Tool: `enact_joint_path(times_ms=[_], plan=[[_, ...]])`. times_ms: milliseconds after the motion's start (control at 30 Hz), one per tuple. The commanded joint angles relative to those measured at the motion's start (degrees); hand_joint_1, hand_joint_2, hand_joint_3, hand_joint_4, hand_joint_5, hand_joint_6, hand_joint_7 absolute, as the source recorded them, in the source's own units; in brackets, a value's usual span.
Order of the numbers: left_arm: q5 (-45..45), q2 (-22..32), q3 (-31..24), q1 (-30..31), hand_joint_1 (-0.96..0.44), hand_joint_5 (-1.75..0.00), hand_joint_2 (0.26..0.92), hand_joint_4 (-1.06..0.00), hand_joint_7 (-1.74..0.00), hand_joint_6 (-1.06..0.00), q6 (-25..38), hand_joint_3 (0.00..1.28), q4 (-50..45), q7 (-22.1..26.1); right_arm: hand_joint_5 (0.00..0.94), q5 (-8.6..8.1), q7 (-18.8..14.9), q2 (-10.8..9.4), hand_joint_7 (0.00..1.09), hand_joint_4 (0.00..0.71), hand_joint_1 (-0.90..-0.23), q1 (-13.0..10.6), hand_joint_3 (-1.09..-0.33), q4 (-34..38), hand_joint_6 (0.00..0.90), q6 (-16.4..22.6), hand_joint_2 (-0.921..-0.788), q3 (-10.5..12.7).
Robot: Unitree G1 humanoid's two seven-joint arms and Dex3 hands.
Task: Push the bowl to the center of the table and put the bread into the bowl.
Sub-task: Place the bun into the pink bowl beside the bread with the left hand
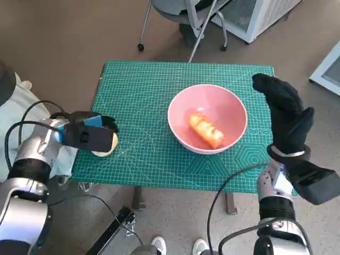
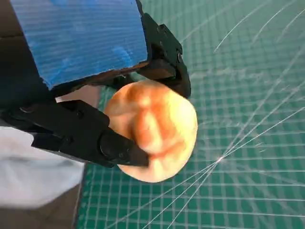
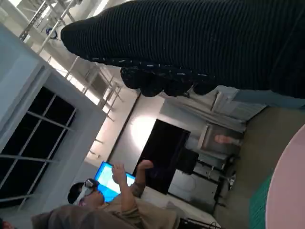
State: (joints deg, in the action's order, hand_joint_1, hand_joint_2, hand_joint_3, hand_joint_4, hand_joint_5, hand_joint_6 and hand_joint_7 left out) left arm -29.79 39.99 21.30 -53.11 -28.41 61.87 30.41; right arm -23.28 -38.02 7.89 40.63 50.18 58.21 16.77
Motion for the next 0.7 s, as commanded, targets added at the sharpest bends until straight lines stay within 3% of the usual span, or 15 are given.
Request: enact_joint_path(times_ms=[33, 333, 700], plan=[[7.52, 2.89, -6.34, -1.44, 0.0, -1.21, 0.919, -0.65, -1.1, -0.67, -5.16, 0.06, -5.31, 1.01, 0.004, 0.25, 0.22, 0.05, 0.85, 0.332, -0.572, -0.94, -0.811, 0.35, 0.005, -0.68, -0.921, -0.17], [14.21, 0.41, -12.19, -5.31, 0.0, -1.17, 0.915, -0.69, -1.1, -0.69, -9.87, 0.05, -12.84, -0.95, 0.003, 0.29, 0.03, -0.12, 0.85, 0.331, -0.572, -0.02, -0.809, 1.52, 0.008, -0.93, -0.921, -0.24], [8.59, -8.88, -8.32, -12.52, 0.0, -1.12, 0.912, -0.71, -1.12, -0.7, -8.8, 0.04, -17.8, -7.85, 0.0, 0.86, 0.31, -0.86, 0.84, 0.317, -0.565, 0.76, -0.808, 2.31, 0.011, -0.79, -0.921, -0.66]])
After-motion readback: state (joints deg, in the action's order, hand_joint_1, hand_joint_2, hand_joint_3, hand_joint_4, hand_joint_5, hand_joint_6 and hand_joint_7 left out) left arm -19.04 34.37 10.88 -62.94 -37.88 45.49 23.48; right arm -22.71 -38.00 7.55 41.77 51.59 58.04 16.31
